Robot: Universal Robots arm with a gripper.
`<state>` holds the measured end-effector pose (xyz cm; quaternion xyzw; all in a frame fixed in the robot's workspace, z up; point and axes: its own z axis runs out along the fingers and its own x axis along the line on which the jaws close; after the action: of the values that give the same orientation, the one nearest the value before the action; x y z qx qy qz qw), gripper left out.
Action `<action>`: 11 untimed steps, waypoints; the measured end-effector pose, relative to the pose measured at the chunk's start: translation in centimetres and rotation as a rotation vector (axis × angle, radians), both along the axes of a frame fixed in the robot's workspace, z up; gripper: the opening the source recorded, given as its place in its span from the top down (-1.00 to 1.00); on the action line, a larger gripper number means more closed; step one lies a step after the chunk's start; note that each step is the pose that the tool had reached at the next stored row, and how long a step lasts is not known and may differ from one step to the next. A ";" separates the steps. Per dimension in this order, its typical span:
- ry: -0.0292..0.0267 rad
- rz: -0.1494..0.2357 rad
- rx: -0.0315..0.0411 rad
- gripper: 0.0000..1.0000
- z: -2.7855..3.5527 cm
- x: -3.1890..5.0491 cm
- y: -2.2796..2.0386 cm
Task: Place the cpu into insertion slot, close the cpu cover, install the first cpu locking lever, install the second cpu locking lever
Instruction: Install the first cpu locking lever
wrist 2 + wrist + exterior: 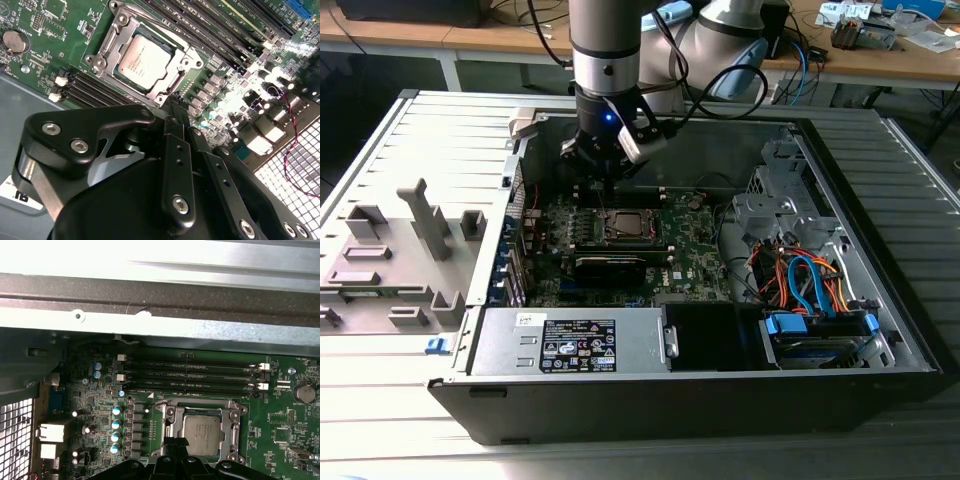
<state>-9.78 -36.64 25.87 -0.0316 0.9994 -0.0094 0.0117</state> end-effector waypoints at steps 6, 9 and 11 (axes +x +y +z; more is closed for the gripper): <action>0.0000 0.000 0.0000 0.77 0.00 -0.06 0.44; 0.0000 0.000 0.0000 0.77 0.00 -0.22 0.51; -0.0001 0.000 0.0001 0.77 -0.01 -0.37 0.54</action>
<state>-10.15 -36.10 25.86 -0.0316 0.9994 -0.0093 0.0118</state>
